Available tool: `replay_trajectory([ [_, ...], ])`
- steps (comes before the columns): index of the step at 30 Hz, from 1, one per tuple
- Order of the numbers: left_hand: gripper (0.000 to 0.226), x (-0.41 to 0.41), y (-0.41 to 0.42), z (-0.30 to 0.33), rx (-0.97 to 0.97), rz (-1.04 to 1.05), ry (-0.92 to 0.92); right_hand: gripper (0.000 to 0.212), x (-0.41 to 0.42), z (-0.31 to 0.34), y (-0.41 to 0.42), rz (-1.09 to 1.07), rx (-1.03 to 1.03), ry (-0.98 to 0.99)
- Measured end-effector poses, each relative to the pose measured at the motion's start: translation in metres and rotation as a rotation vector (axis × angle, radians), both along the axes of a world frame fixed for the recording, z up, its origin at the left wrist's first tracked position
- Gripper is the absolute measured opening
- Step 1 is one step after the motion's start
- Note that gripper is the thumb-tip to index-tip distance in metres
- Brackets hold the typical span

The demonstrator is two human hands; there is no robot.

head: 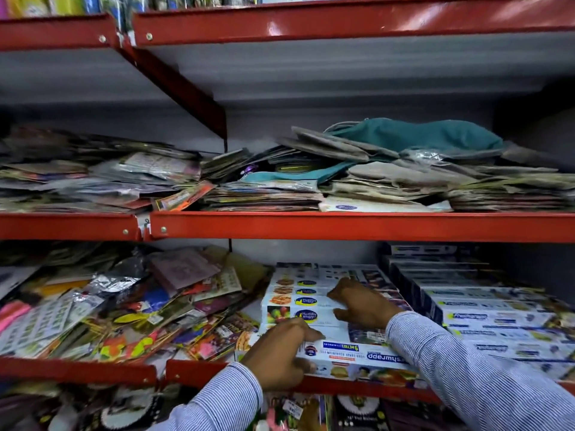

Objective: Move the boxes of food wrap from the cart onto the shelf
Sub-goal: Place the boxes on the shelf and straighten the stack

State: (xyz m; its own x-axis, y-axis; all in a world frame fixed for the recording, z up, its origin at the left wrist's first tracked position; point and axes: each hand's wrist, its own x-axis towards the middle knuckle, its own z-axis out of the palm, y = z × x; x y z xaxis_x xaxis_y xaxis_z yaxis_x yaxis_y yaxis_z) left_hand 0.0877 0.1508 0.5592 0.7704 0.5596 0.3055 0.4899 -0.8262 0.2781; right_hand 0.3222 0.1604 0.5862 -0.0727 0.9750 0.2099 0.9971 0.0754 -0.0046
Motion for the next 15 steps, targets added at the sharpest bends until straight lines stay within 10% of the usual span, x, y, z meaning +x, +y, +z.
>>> replay_trajectory([
  [5, 0.051, 0.020, 0.015, 0.003, 0.007, 0.030, -0.059, 0.009, 0.008, 0.019, 0.000, -0.012, 0.008, 0.260],
  [15, 0.043, 0.047, 0.044, -0.010, 0.161, 0.074, -0.233, 0.028, 0.020, 0.007, -0.017, 0.001, -0.003, 0.280],
])
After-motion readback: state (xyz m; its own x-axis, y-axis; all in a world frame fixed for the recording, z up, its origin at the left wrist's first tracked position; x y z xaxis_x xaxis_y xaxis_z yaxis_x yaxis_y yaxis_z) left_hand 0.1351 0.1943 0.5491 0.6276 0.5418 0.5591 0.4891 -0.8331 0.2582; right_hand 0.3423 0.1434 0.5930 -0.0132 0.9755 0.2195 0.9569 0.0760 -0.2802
